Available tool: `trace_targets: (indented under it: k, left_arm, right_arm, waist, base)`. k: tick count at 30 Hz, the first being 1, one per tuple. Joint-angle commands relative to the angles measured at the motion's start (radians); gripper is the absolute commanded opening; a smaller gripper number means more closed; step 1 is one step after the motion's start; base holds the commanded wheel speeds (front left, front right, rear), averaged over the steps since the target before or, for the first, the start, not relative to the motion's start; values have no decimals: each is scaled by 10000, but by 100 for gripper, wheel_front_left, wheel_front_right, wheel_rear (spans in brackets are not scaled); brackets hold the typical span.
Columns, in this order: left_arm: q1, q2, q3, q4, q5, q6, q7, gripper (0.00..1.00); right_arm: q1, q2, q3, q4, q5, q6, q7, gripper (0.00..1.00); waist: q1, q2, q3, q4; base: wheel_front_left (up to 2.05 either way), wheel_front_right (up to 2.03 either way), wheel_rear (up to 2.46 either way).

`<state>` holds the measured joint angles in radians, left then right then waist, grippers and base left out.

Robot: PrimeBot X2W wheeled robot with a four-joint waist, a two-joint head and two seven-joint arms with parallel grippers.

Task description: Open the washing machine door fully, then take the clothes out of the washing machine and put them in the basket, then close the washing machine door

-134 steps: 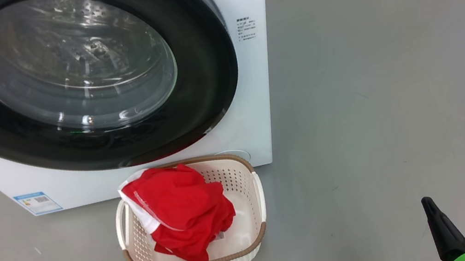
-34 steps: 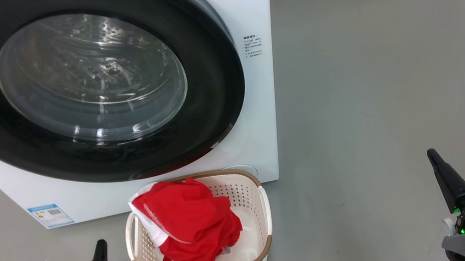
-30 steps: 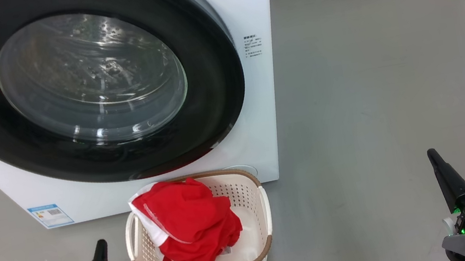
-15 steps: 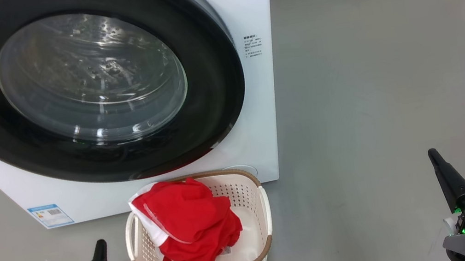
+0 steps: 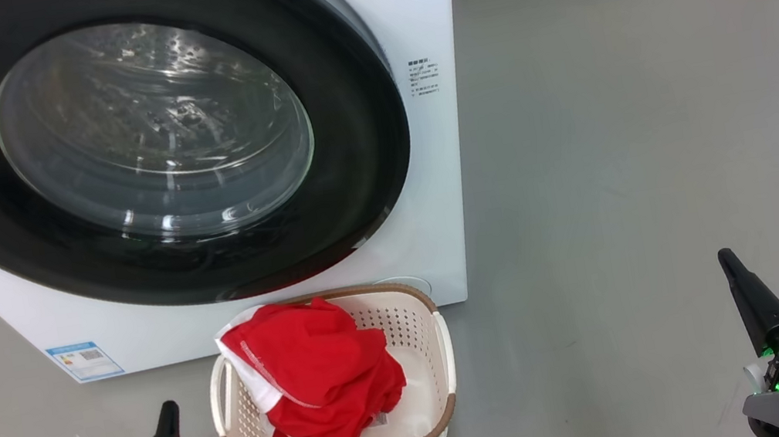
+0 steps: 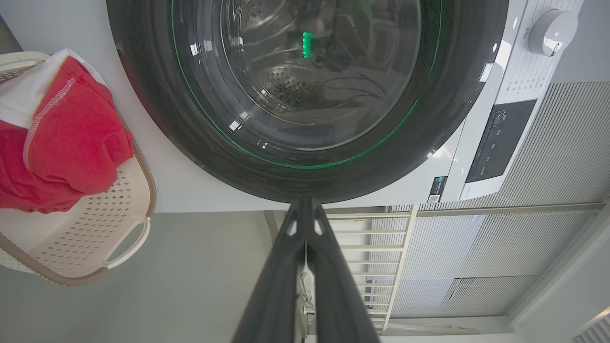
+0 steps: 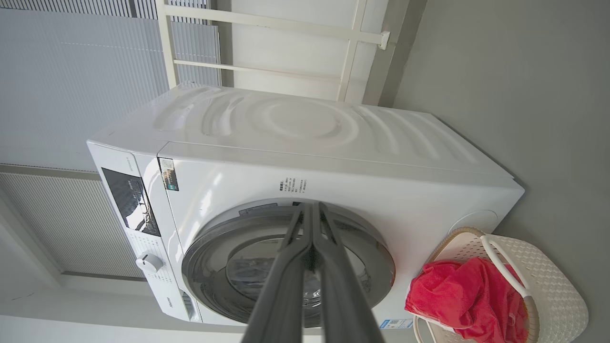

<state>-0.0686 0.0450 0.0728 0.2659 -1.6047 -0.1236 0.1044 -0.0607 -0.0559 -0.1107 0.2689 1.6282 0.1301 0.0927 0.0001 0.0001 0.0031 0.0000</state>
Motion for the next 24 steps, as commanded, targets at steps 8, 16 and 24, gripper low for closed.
trace_targets:
  k: [8,16,24]
  left_arm:
    - [-391,88,370,-207,-73,-71,55,0]
    - [-391,84,376,-207,-68,-71,60,0]
    - [-392,80,381,-207,-63,-71,65,0]
  right_arm:
    - [-455,-76,149,-251,-47,6,61,0]
    - [-457,-62,130,-250,-64,6,76,0]
    - [-458,-50,112,-249,-78,6,90,0]
  waist:
    - [0,-1,0,0]
    - [0,-1,0,0]
    - [0,-1,0,0]
  base:
    - [0,0,0]
    - [0,0,0]
    - [0,0,0]
